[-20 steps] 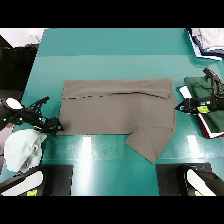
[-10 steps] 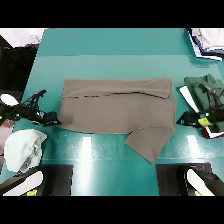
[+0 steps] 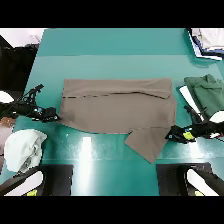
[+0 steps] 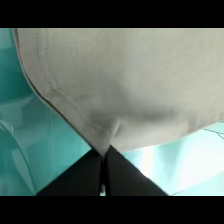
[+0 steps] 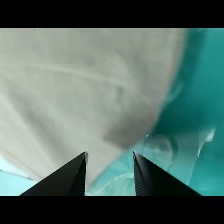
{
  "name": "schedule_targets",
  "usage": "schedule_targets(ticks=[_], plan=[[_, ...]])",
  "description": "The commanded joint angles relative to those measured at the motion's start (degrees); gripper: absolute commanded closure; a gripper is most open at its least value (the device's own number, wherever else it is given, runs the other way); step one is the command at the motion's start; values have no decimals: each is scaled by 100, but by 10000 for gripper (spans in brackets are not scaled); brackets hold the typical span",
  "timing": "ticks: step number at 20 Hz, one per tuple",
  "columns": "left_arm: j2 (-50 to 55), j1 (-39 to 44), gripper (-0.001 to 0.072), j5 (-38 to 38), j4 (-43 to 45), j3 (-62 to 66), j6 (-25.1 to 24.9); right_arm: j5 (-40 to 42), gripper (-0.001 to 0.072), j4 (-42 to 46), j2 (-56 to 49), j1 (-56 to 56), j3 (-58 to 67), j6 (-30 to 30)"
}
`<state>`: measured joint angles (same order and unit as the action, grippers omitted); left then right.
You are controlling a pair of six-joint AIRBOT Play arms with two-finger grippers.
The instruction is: Fold the shirts.
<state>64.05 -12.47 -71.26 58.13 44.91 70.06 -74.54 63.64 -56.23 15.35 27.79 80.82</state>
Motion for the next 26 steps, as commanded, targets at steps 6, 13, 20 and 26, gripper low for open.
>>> schedule_targets(ticks=[6, 13, 20, 26], plan=[[-9, -2, 685, -184, 74, 20, -155, 190, 698, 299, 514, -190, -94, -33], [-1300, 0, 685, -1139, 308, -457, -63, -2072, 698, 1556, 2173, 612, 914, -33], [-2061, -2, 685, -988, -44, -643, 350, -1641, 699, 1543, 2693, -192, 1056, 101], [-1429, 0, 685, 444, -275, 192, 343, -616, 699, 1561, 992, -973, 2288, 227]])
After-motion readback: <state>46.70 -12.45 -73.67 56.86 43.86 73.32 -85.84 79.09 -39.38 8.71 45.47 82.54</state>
